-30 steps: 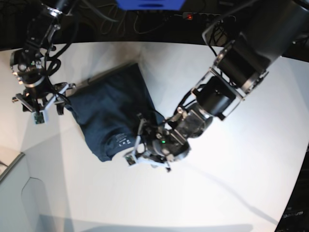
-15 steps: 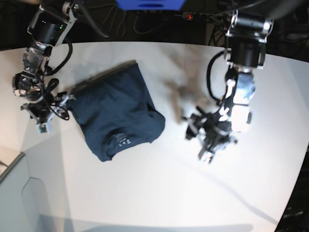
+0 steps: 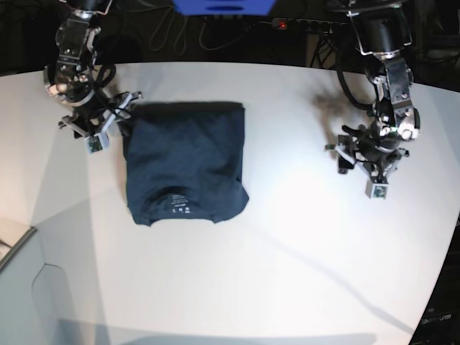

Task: Layout the t-shirt on the table in an organized manner, then fold the t-shirt properly

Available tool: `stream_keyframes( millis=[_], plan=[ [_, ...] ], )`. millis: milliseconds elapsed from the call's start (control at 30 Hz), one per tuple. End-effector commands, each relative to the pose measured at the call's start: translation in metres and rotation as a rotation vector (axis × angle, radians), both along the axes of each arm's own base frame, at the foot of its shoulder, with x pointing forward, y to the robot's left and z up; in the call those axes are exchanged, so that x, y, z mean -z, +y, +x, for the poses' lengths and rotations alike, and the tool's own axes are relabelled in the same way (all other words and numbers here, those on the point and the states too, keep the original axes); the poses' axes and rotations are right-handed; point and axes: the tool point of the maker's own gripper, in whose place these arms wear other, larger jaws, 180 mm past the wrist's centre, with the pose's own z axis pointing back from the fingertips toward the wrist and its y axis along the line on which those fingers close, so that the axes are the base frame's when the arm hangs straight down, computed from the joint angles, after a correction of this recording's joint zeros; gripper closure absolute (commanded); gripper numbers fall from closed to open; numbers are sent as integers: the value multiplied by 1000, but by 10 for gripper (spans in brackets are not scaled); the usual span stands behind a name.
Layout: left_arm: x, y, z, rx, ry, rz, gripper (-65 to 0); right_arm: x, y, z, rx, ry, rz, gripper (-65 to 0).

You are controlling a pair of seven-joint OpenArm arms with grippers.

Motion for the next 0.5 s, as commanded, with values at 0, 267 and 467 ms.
stream_keyframes(
  millis=[0, 267, 467],
  plan=[
    [-10, 2, 6, 3, -37, 5, -332, -18, -2, 13, -10, -68, -5, -352],
    [-2, -8, -4, -1, -18, -16, -329, -24, -17, 10, 28, -81, -25, -349],
    [-28, -6, -31, 19, -32, 49, -120, -53, -61, 2, 129, -140, -107, -302]
  ],
)
